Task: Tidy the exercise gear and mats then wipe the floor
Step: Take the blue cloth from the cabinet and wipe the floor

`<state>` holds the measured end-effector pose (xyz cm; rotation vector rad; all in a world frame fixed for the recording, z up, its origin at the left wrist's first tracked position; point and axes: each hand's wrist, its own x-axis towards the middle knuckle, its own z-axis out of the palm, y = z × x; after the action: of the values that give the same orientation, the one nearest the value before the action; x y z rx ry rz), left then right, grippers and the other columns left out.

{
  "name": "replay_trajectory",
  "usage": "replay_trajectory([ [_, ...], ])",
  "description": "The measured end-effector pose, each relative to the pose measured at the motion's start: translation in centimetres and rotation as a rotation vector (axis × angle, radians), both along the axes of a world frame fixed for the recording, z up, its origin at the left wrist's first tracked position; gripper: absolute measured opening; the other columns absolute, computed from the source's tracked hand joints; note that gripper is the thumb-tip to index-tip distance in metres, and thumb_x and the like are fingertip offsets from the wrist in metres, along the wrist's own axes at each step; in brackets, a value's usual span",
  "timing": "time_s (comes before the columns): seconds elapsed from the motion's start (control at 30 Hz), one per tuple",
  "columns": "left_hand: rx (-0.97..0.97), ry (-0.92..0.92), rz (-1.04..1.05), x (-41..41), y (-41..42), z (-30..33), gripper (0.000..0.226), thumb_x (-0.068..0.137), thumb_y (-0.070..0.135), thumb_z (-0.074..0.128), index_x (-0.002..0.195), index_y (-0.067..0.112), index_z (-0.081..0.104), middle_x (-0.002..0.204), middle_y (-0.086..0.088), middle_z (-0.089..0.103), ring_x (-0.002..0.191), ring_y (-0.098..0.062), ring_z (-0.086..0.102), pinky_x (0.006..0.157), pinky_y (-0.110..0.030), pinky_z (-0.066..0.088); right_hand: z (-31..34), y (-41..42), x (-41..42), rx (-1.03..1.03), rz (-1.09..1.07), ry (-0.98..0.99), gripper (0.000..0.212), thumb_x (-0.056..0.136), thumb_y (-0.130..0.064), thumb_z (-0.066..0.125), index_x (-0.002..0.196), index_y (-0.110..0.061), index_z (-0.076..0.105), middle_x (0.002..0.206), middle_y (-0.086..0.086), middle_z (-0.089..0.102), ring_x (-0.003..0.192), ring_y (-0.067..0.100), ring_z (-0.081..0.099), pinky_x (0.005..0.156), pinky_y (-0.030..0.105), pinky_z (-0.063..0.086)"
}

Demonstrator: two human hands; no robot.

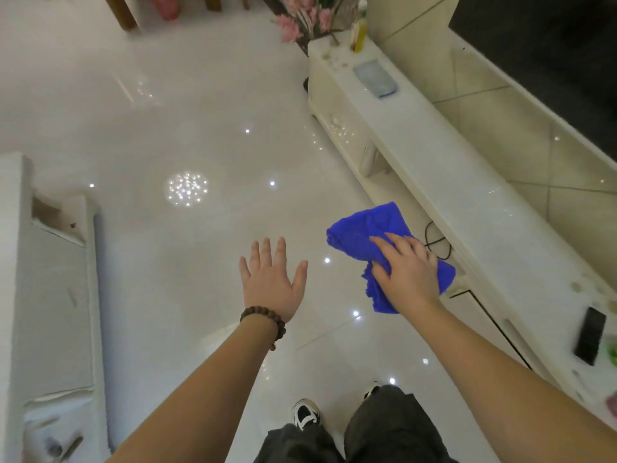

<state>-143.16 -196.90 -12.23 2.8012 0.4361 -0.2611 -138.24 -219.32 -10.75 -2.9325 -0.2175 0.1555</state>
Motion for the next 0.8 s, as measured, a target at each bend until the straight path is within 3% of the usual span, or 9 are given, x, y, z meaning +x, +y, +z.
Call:
replay_trajectory([
  [0.13,-0.013,-0.033,-0.014,2.1,1.0,1.3,0.069,0.096,0.059,0.019,0.154,0.023,0.011,0.161,-0.007,0.009,0.149,-0.023,-0.004,0.119,-0.046,-0.004,1.4,1.6,1.1,0.012,-0.036,-0.023,0.045,0.094,-0.038,0.047,0.139,-0.034,0.043,0.145,-0.005,0.042,0.132,0.025,0.033,0.105,0.042,0.024],
  [0.4,0.021,-0.059,-0.116,11.8,1.5,2.6,0.069,0.096,0.06,0.017,0.154,0.023,0.008,0.162,-0.007,0.008,0.149,-0.023,-0.004,0.119,-0.047,-0.004,2.5,2.0,8.7,-0.037,-0.124,-0.071,0.045,0.096,-0.04,0.043,0.14,-0.035,0.04,0.146,-0.005,0.041,0.132,0.025,0.032,0.106,0.043,0.026],
  [0.6,0.011,-0.082,-0.214,24.6,0.0,2.8,0.068,0.096,0.058,0.02,0.154,0.023,0.01,0.162,-0.007,0.008,0.149,-0.023,-0.003,0.119,-0.047,-0.003,2.1,1.6,19.6,-0.011,-0.199,-0.091,0.045,0.094,-0.037,0.048,0.138,-0.033,0.045,0.144,-0.002,0.044,0.131,0.027,0.034,0.103,0.044,0.028],
  [0.8,-0.01,-0.092,-0.292,38.4,-0.1,5.2,0.068,0.097,0.058,0.019,0.154,0.023,0.011,0.161,-0.007,0.011,0.149,-0.022,-0.001,0.12,-0.045,-0.001,3.8,1.1,31.2,0.004,-0.383,-0.059,0.047,0.096,-0.042,0.042,0.142,-0.036,0.037,0.148,-0.006,0.037,0.134,0.023,0.029,0.106,0.042,0.026],
])
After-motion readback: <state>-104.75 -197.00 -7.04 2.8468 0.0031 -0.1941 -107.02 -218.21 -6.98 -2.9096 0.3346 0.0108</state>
